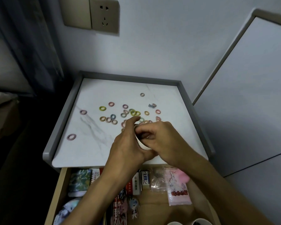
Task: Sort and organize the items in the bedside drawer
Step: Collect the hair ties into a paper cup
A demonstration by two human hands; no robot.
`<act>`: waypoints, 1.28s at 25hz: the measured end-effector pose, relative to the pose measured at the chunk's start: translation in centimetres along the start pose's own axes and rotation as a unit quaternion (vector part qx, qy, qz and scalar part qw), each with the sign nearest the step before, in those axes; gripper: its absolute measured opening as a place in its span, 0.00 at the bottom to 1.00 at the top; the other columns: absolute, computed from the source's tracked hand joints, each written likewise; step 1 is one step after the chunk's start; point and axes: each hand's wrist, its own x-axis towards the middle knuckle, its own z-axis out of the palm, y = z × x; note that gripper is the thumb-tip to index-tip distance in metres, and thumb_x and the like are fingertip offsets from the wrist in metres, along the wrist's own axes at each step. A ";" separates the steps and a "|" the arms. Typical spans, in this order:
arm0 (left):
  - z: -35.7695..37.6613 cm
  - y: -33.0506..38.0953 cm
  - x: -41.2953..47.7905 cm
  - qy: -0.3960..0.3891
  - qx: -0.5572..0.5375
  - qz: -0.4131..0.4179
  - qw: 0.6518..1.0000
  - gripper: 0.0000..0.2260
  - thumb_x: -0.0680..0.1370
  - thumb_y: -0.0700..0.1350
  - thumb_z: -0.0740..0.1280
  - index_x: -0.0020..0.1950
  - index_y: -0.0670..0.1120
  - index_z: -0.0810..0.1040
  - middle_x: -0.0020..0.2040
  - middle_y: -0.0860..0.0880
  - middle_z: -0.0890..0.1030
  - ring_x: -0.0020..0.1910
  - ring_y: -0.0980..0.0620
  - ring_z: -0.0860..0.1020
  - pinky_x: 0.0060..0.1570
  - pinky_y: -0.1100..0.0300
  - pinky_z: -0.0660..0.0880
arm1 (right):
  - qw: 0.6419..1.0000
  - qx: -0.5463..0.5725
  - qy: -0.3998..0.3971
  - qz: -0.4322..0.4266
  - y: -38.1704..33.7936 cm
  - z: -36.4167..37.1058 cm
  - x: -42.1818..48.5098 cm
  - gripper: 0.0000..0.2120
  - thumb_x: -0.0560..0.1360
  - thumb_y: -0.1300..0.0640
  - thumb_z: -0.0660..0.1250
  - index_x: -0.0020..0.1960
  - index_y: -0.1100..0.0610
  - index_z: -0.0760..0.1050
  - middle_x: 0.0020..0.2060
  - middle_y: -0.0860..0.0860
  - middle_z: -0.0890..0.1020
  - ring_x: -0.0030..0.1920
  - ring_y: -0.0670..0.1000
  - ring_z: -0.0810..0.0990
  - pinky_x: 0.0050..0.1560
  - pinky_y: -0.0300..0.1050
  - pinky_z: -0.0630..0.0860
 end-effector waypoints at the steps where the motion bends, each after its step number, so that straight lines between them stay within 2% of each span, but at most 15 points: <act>1: 0.0 0.0 0.0 0.002 0.000 0.000 1.000 0.42 0.66 0.47 0.79 0.74 0.56 0.61 0.57 0.58 0.79 0.56 0.59 0.78 0.55 0.62 0.76 | 1.000 0.015 0.003 -0.001 0.0 -0.2 0.0 0.14 0.74 0.68 0.69 0.56 0.57 0.83 0.48 0.48 0.86 0.48 0.40 0.83 0.53 0.33 0.77; 2: -0.1 0.0 0.0 0.006 0.000 -0.003 1.000 0.42 0.65 0.48 0.80 0.73 0.56 0.61 0.57 0.59 0.78 0.56 0.59 0.78 0.54 0.63 0.76 | 0.999 0.043 0.026 0.001 0.0 -0.7 0.1 0.13 0.73 0.67 0.70 0.56 0.56 0.83 0.48 0.48 0.86 0.48 0.41 0.83 0.53 0.35 0.78; 4: -0.4 0.0 0.2 0.018 0.004 -0.015 1.000 0.42 0.64 0.49 0.80 0.72 0.57 0.61 0.56 0.60 0.74 0.55 0.57 0.76 0.51 0.63 0.73 | 0.991 0.069 0.118 0.015 1.0 -2.5 0.1 0.09 0.74 0.65 0.71 0.51 0.54 0.84 0.45 0.47 0.86 0.45 0.42 0.84 0.47 0.35 0.79; 6: -0.6 -0.2 0.3 0.026 0.004 -0.024 0.999 0.42 0.64 0.50 0.80 0.72 0.58 0.61 0.58 0.59 0.73 0.57 0.54 0.75 0.51 0.61 0.72 | 0.977 -0.027 0.190 0.095 3.8 -4.1 -0.4 0.05 0.75 0.59 0.72 0.50 0.52 0.82 0.44 0.47 0.85 0.40 0.42 0.82 0.38 0.31 0.76; 7: -0.8 -0.3 0.3 0.028 0.003 -0.028 0.999 0.42 0.64 0.51 0.80 0.72 0.57 0.62 0.59 0.58 0.74 0.57 0.53 0.75 0.52 0.60 0.73 | 0.962 -0.106 0.187 0.171 5.7 -4.5 -0.8 0.07 0.75 0.54 0.72 0.52 0.52 0.79 0.46 0.49 0.83 0.39 0.43 0.80 0.37 0.33 0.76; 9: -1.0 -0.4 0.4 0.035 -0.002 -0.036 0.999 0.42 0.64 0.51 0.80 0.72 0.57 0.62 0.61 0.55 0.75 0.56 0.52 0.76 0.51 0.57 0.75 | 0.919 -0.214 0.113 0.312 9.0 -4.0 -1.4 0.20 0.74 0.44 0.71 0.60 0.55 0.74 0.51 0.53 0.81 0.43 0.50 0.80 0.43 0.46 0.79; 11: -1.2 -0.4 0.6 0.042 -0.005 -0.042 0.998 0.42 0.64 0.51 0.80 0.73 0.56 0.62 0.60 0.56 0.75 0.56 0.52 0.75 0.49 0.58 0.75 | 0.908 -0.202 0.102 0.352 10.5 -3.0 -1.1 0.27 0.74 0.39 0.68 0.64 0.57 0.70 0.54 0.57 0.77 0.46 0.57 0.80 0.48 0.54 0.80; 15: -1.3 -0.4 0.7 0.047 -0.014 -0.046 0.998 0.42 0.64 0.51 0.80 0.72 0.56 0.62 0.60 0.56 0.75 0.55 0.52 0.75 0.49 0.59 0.74 | 0.925 -0.166 0.132 0.314 9.7 -1.6 1.0 0.26 0.76 0.38 0.65 0.65 0.55 0.69 0.60 0.57 0.70 0.52 0.58 0.77 0.52 0.48 0.75; 18: -1.4 -0.5 0.7 0.044 -0.009 -0.045 0.998 0.42 0.65 0.50 0.80 0.73 0.55 0.61 0.59 0.56 0.74 0.55 0.53 0.75 0.49 0.59 0.74 | 0.927 -0.198 0.144 0.283 9.1 -0.9 2.5 0.19 0.76 0.40 0.66 0.60 0.52 0.72 0.55 0.55 0.71 0.46 0.55 0.76 0.47 0.45 0.74; 22: -1.3 -0.7 0.9 0.044 0.001 -0.039 0.998 0.42 0.65 0.51 0.79 0.73 0.56 0.61 0.56 0.58 0.72 0.53 0.55 0.74 0.46 0.62 0.74 | 0.932 -0.241 0.180 0.205 8.9 1.0 3.9 0.07 0.78 0.53 0.69 0.53 0.55 0.77 0.48 0.53 0.75 0.42 0.50 0.73 0.42 0.41 0.69; 25: -1.2 -0.8 0.9 0.042 0.007 -0.037 0.998 0.42 0.65 0.51 0.79 0.74 0.55 0.60 0.56 0.59 0.72 0.53 0.56 0.73 0.44 0.68 0.71 | 0.939 -0.223 0.192 0.181 8.9 1.6 4.2 0.04 0.76 0.64 0.69 0.48 0.60 0.82 0.48 0.55 0.83 0.46 0.52 0.80 0.42 0.39 0.70; 29: -1.4 -0.7 0.8 0.040 0.015 -0.038 0.998 0.42 0.65 0.52 0.79 0.74 0.56 0.60 0.56 0.59 0.71 0.53 0.56 0.72 0.46 0.64 0.71 | 0.952 -0.166 0.167 0.196 8.9 0.5 3.8 0.03 0.73 0.65 0.72 0.45 0.59 0.84 0.47 0.55 0.86 0.49 0.50 0.83 0.46 0.37 0.74; 32: -1.7 -0.7 0.7 0.040 0.013 -0.033 0.999 0.42 0.65 0.52 0.79 0.73 0.56 0.60 0.55 0.59 0.71 0.52 0.56 0.72 0.46 0.63 0.71 | 0.972 -0.068 0.162 0.153 6.4 -1.3 3.4 0.04 0.70 0.63 0.76 0.43 0.57 0.84 0.40 0.50 0.85 0.39 0.44 0.82 0.48 0.42 0.81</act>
